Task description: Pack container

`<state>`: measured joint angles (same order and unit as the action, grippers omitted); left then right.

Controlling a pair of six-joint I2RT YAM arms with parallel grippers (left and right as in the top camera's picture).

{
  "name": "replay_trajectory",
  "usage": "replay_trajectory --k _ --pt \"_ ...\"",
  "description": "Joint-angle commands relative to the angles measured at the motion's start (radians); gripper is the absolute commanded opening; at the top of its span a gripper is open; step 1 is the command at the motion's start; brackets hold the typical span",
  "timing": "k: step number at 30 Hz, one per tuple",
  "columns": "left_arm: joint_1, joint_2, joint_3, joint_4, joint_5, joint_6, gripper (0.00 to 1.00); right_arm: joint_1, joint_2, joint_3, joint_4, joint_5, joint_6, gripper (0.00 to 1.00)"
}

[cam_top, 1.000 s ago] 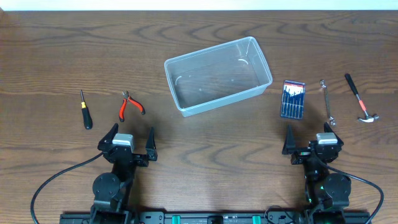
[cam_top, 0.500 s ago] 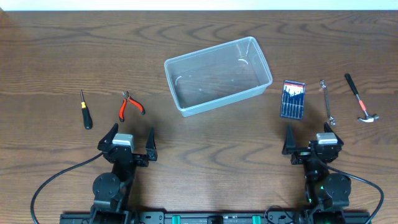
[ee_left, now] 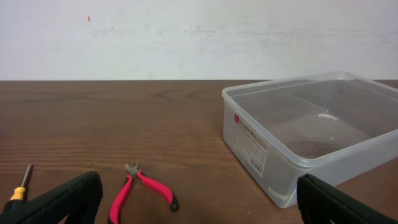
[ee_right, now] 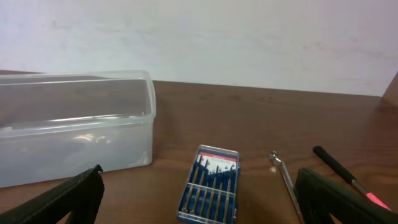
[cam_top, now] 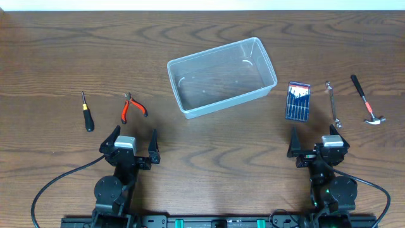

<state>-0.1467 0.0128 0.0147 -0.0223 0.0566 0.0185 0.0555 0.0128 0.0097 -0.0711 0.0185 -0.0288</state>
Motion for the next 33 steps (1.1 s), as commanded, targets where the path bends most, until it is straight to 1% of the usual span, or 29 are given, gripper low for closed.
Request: replay_trajectory --k 1,16,20,22,23,24,26,29,30,33 --pt "-0.001 -0.010 -0.011 -0.044 0.011 -0.010 0.98 0.011 -0.007 -0.004 -0.001 0.007 0.010 0.99" --pt "-0.001 -0.010 -0.011 -0.044 0.011 -0.010 0.98 0.011 -0.007 -0.004 -0.003 -0.005 0.025 0.99" --pt "-0.001 -0.010 -0.011 -0.027 0.011 -0.013 0.98 0.010 -0.006 -0.004 0.000 -0.024 0.124 0.99" --pt "-0.001 -0.010 -0.002 -0.014 0.011 -0.069 0.98 0.011 -0.003 -0.004 0.004 -0.096 0.209 0.99" --pt "-0.001 -0.008 0.024 -0.048 0.011 -0.077 0.98 0.010 0.000 0.003 0.001 -0.167 0.220 0.99" --pt "-0.001 -0.005 0.051 -0.087 0.011 -0.077 0.98 0.010 0.003 0.011 -0.006 -0.193 0.219 0.99" --pt "-0.001 0.013 0.150 -0.221 0.011 -0.077 0.98 0.010 0.015 0.056 -0.053 -0.203 0.218 0.99" --pt "-0.001 0.097 0.377 -0.456 0.009 -0.077 0.98 0.004 0.068 0.201 -0.155 -0.176 0.161 0.99" --pt "-0.001 0.151 0.473 -0.543 -0.006 -0.077 0.98 0.000 0.108 0.270 -0.192 -0.142 0.161 0.99" --pt "-0.001 0.304 0.688 -0.727 -0.023 -0.077 0.98 -0.006 0.246 0.451 -0.294 -0.125 0.138 0.99"
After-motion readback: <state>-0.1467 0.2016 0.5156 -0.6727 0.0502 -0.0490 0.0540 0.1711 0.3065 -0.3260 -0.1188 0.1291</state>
